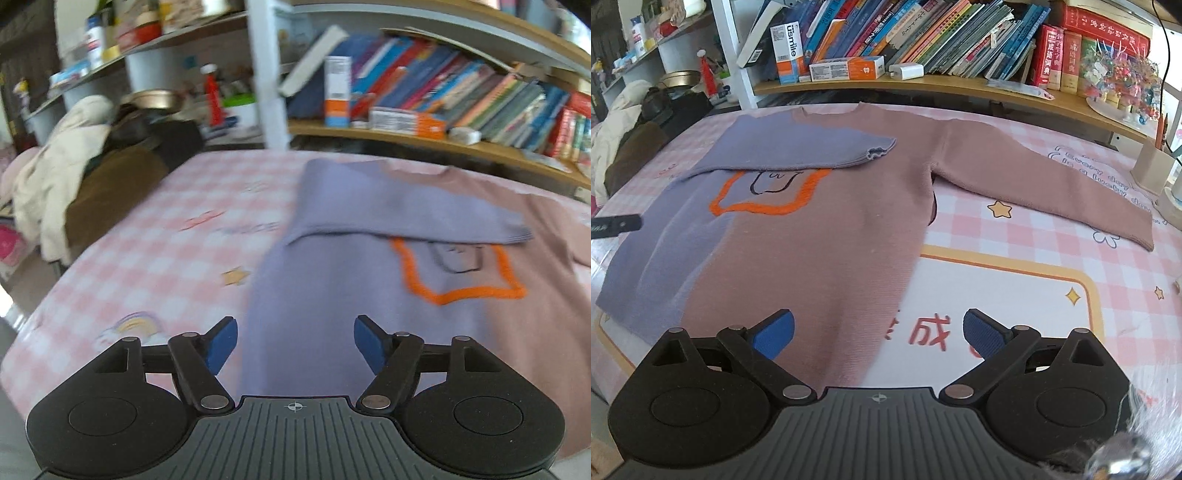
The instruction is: Fold clothes
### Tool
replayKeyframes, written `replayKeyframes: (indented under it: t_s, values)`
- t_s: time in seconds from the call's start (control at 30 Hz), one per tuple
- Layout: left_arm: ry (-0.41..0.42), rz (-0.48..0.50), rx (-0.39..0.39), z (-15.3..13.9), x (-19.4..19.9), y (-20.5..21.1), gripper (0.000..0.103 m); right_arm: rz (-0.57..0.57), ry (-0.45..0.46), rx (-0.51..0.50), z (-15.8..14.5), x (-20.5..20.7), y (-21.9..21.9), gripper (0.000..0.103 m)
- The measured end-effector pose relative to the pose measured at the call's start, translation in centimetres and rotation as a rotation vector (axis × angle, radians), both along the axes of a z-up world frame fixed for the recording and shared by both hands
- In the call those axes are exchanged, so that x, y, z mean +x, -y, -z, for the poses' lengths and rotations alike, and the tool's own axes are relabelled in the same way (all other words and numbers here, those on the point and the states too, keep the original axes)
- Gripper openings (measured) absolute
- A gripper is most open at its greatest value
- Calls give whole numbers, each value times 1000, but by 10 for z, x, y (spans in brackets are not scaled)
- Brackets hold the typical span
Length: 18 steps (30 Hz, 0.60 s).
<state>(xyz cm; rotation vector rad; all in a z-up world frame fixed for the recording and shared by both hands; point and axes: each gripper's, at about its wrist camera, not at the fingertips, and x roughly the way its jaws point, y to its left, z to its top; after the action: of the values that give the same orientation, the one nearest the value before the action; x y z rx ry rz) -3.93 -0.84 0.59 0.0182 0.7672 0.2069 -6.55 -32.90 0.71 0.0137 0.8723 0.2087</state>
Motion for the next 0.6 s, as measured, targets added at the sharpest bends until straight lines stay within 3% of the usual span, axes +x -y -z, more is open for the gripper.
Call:
replayKeyframes:
  t_s: [0.17, 0.23, 0.33, 0.47, 0.6]
  values:
    - [12, -45, -52, 8, -13, -29, 72, 48, -17, -29, -2, -4, -8, 95]
    - [11, -55, -76, 12, -19, -37, 72, 70, -29, -46, -2, -6, -11, 85]
    - [11, -56, -113, 15, -23, -45, 72, 111, -44, -56, -3, -10, -12, 80]
    - [-3, 11, -147, 16, -19, -45, 72, 163, -57, -42, -2, -14, -12, 72]
    - [-18, 54, -170, 21, -14, -45, 72, 211, -87, -10, 3, -18, -10, 54]
